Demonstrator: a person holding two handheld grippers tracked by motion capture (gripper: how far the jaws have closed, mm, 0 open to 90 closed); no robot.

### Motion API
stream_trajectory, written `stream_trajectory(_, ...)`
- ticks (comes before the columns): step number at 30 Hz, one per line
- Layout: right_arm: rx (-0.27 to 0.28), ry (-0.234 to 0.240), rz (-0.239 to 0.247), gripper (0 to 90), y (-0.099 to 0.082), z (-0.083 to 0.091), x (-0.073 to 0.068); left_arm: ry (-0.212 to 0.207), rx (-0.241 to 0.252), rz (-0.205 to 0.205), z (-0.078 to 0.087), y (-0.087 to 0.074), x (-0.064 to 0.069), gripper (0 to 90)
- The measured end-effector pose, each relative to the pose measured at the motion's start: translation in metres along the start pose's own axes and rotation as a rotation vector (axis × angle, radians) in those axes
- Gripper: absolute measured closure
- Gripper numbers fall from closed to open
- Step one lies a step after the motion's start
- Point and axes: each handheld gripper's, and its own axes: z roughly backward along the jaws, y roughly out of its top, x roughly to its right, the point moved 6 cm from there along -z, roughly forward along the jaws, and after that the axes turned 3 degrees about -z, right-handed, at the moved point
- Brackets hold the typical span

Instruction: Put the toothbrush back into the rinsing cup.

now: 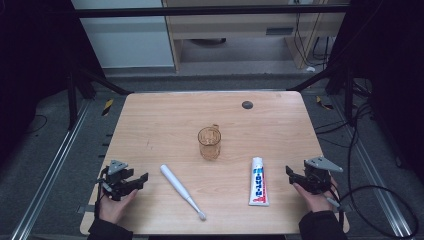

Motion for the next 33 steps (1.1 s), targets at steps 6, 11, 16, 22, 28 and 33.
stream_trajectory(6, -0.003, 0.025, -0.002, 29.6, -0.001, 0.004, -0.005, -0.009, -0.024, -0.037, 0.002, -0.001, 0.009, 49.0)
stream_trajectory(11, 0.002, 0.043, 0.010, 31.6, -0.002, 0.008, -0.011, -0.057, -0.044, -0.049, 0.002, -0.002, 0.024, 59.7)
stream_trajectory(16, 0.000, 0.059, 0.021, 33.3, -0.002, 0.009, -0.016, -0.112, -0.071, -0.067, -0.001, -0.003, 0.037, 69.3)
stream_trajectory(22, -0.005, 0.076, 0.023, 34.4, -0.002, 0.009, -0.020, -0.134, -0.087, -0.098, -0.004, -0.003, 0.048, 77.5)
stream_trajectory(28, -0.009, 0.075, 0.033, 34.4, -0.003, 0.008, -0.019, -0.159, -0.078, -0.134, -0.009, -0.001, 0.061, 87.3)
stream_trajectory(33, -0.023, 0.077, 0.036, 34.6, -0.005, 0.007, -0.021, -0.196, -0.103, -0.168, -0.013, -0.003, 0.072, 89.3)
